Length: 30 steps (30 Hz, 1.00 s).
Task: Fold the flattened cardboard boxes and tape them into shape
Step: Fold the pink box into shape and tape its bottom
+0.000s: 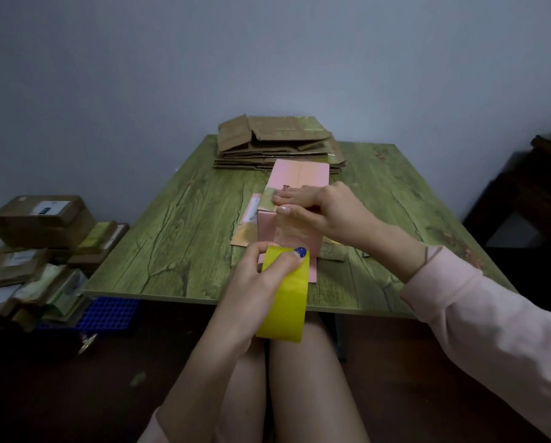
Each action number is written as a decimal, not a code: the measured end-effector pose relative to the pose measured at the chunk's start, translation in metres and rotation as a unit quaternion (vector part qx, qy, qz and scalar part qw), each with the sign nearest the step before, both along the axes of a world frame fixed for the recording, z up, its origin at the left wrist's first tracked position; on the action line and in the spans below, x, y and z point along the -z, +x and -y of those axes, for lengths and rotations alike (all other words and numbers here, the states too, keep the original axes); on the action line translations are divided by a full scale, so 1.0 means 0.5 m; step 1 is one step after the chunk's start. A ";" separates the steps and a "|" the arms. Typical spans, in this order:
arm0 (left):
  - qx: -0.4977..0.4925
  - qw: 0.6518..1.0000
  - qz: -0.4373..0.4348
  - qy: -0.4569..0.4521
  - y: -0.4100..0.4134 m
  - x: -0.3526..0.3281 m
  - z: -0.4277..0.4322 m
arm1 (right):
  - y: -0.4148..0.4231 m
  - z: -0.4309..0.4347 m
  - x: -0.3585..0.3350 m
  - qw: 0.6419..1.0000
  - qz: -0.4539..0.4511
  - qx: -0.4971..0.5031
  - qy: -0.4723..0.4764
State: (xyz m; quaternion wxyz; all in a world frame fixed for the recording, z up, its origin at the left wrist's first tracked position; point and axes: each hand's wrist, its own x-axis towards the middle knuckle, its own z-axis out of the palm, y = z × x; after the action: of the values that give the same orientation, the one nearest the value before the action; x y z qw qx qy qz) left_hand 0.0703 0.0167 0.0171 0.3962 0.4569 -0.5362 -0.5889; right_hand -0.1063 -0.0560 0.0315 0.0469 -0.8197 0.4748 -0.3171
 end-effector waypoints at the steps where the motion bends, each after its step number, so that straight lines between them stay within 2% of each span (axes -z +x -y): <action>1: 0.000 1.000 -0.002 -0.001 0.001 0.001 0.000 | 0.001 0.000 0.006 1.000 0.013 0.006 -0.007; 6: 0.000 1.000 -0.003 -0.016 0.002 0.004 0.000 | 0.009 0.001 0.025 0.998 0.035 0.008 -0.045; 10: -0.003 1.000 -0.003 -0.022 -0.001 0.005 0.000 | 0.010 0.004 0.041 0.994 -0.005 0.012 -0.110; 15: 0.002 1.000 -0.003 -0.030 0.001 0.004 0.001 | 0.015 0.011 0.063 0.973 -0.028 0.033 -0.225; 22: 0.002 0.999 -0.005 -0.051 0.009 0.015 -0.007 | 0.021 0.019 0.074 0.950 -0.049 0.039 -0.305; 26: 0.000 0.999 -0.019 -0.049 0.010 0.012 -0.009 | 0.015 0.019 0.082 0.945 -0.074 0.045 -0.317; 30: 0.004 0.999 -0.018 -0.045 0.012 0.012 -0.006 | 0.004 0.016 0.082 0.953 -0.126 0.039 -0.271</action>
State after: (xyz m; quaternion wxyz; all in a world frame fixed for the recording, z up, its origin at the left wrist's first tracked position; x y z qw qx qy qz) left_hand 0.0765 0.0199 0.0110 0.4234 0.4260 -0.5569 -0.5737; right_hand -0.1041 -0.0640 -0.0097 -0.2499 -0.8154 0.4047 -0.3301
